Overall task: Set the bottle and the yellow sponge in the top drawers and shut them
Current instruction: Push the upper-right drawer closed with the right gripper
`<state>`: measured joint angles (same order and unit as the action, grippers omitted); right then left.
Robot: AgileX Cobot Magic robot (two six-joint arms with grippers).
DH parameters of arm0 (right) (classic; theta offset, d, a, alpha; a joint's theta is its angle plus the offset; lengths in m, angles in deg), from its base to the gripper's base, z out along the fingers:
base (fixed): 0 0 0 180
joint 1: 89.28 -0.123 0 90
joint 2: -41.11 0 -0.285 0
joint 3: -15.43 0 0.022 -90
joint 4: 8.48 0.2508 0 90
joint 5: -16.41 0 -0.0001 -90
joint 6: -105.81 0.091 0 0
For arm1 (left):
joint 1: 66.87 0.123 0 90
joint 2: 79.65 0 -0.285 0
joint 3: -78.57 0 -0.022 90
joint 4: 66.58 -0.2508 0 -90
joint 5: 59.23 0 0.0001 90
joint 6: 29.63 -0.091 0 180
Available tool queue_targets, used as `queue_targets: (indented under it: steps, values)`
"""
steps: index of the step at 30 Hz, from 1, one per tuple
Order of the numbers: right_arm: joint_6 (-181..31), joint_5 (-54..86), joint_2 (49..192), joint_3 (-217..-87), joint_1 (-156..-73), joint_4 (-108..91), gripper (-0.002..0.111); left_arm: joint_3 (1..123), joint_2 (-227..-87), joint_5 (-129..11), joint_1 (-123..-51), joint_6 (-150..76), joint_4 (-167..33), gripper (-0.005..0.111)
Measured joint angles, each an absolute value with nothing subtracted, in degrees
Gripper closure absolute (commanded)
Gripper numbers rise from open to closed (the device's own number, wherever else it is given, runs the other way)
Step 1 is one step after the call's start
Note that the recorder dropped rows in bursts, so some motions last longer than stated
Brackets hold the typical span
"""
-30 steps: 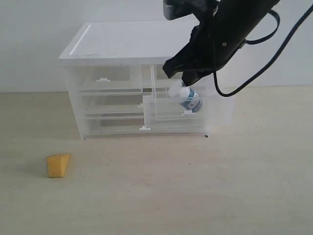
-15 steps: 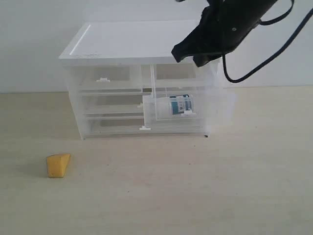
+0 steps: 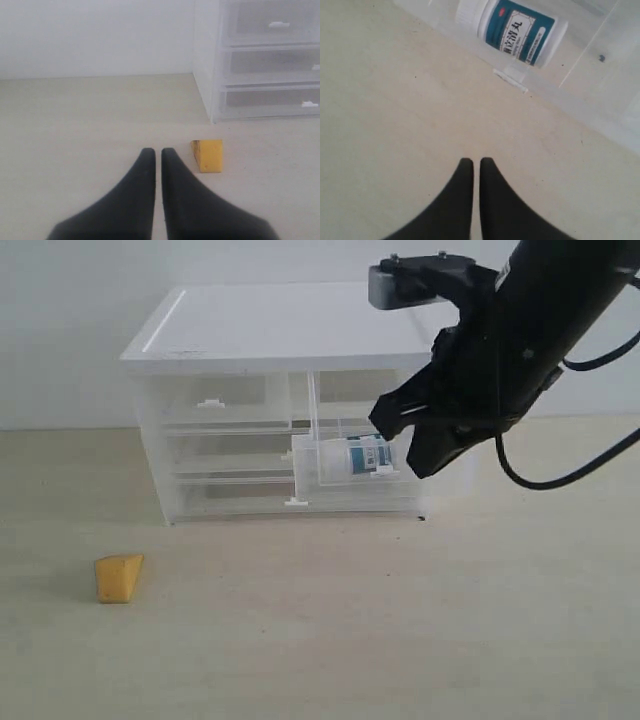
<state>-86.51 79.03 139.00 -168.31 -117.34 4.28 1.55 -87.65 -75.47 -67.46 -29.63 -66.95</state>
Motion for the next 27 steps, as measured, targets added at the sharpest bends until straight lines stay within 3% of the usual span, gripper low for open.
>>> queue_targets:
  steps: [27]
  values:
    - [-90.6,54.6,146.6,-166.1,-117.3,6.8,0.107,1.5,-87.6,-75.5,-67.5,-29.6,-67.0,0.102]
